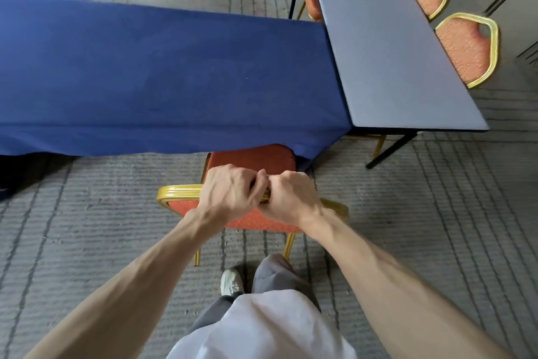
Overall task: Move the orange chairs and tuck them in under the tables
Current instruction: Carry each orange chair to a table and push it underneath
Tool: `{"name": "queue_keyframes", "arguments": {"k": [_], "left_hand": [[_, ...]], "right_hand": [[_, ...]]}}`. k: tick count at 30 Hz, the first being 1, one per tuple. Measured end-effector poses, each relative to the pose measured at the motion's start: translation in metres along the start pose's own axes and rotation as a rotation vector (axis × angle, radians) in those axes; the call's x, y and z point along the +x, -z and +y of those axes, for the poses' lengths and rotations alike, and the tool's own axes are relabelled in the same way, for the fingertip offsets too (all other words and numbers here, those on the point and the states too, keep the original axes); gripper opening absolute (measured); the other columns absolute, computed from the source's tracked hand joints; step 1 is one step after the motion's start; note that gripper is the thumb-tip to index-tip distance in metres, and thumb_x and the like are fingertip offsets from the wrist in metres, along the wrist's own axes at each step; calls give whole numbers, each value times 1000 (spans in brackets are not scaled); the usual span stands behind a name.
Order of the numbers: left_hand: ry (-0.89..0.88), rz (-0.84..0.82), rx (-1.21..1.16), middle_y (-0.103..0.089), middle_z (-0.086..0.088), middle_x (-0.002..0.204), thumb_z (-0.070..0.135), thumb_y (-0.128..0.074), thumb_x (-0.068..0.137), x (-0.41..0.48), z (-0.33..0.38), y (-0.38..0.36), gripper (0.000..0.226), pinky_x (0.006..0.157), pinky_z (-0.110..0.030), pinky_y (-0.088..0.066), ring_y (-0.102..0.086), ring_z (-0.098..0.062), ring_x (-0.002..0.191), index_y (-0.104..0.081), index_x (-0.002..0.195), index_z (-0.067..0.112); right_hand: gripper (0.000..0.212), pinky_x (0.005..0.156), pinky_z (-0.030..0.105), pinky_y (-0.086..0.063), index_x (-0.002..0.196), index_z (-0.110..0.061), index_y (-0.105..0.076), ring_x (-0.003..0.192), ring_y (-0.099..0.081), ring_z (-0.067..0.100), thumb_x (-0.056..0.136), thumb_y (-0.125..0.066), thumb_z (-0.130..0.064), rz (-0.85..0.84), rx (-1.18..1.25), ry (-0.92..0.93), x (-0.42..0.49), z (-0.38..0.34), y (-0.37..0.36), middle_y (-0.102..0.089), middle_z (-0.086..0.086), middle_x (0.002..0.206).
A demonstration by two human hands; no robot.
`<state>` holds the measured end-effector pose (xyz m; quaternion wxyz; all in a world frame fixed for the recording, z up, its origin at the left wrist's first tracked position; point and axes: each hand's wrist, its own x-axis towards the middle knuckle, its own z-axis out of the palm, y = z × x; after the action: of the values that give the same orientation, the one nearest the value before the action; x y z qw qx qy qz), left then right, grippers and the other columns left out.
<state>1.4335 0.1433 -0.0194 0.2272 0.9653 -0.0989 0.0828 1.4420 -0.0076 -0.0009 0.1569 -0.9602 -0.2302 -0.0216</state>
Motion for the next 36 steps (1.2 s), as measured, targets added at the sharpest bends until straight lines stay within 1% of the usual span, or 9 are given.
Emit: {"name": "queue_keyframes", "arguments": {"k": [4, 8, 12, 15, 20, 25, 29, 33, 36], "left_hand": [[29, -26, 23, -41, -1, 41, 45, -34, 93, -7, -1, 0, 54, 49, -29, -22, -32, -22, 41, -39, 49, 13], [30, -28, 29, -42, 0, 40, 45, -36, 92, -22, 11, 6, 53, 49, -28, -17, -38, -22, 39, -38, 48, 15], [29, -25, 41, -38, 3, 39, 44, -37, 94, -9, 22, 9, 54, 45, -27, -18, -35, -18, 38, -42, 49, 16], [31, 4, 46, -44, 1, 41, 43, -37, 95, -1, 7, 10, 55, 46, -28, -24, -37, -20, 39, -48, 50, 13], [38, 29, 63, -32, 4, 42, 41, -39, 94, 5, -28, 17, 49, 49, -27, -20, -32, -23, 41, -38, 51, 17], [129, 11, 45, -28, 5, 40, 46, -37, 90, 13, -51, 7, 50, 50, -28, -20, -31, -24, 44, -43, 52, 13], [137, -27, 30, -31, 3, 41, 48, -37, 90, 33, -52, -12, 51, 51, -30, -26, -34, -23, 46, -47, 55, 11], [168, -40, 33, -38, -2, 45, 48, -38, 89, 58, -52, -21, 51, 48, -34, -36, -38, -27, 47, -44, 54, 11], [186, -38, 55, -38, -2, 47, 49, -36, 88, 76, -54, -18, 50, 49, -33, -31, -41, -28, 49, -41, 54, 12]], "right_hand": [[23, 48, 23, -31, 60, -17, -66, 42, -60, 27, 75, -67, -34, 37, 7, 29, -6, -2, -9, -63, 4, 49], [30, 43, 28, -40, 63, -17, -66, 43, -60, 25, 77, -58, -42, 63, 112, 85, -26, 3, -12, -62, 2, 50], [19, 44, 30, -41, 61, -16, -64, 43, -59, 31, 72, -71, -29, 97, 103, 66, -17, 16, -2, -62, 6, 49], [17, 45, 27, -38, 60, -16, -65, 43, -59, 32, 70, -74, -27, 61, 60, 90, 5, 9, -4, -62, 6, 50], [18, 47, 27, -38, 62, -16, -67, 44, -61, 31, 72, -74, -30, 17, 29, 109, 32, -10, -21, -64, 6, 51], [25, 56, 32, -47, 72, -14, -72, 60, -69, 33, 81, -66, -37, -53, 36, 125, 49, -14, -39, -71, 9, 64], [28, 59, 32, -47, 76, -15, -73, 67, -70, 32, 83, -62, -40, -72, 24, 100, 61, 7, -45, -73, 8, 70], [27, 57, 31, -44, 73, -15, -72, 63, -69, 32, 82, -62, -38, -102, 13, 132, 83, 28, -45, -72, 8, 67], [27, 48, 27, -39, 63, -15, -68, 48, -64, 30, 77, -65, -38, -98, -12, 179, 102, 37, -44, -66, 5, 54]]}}
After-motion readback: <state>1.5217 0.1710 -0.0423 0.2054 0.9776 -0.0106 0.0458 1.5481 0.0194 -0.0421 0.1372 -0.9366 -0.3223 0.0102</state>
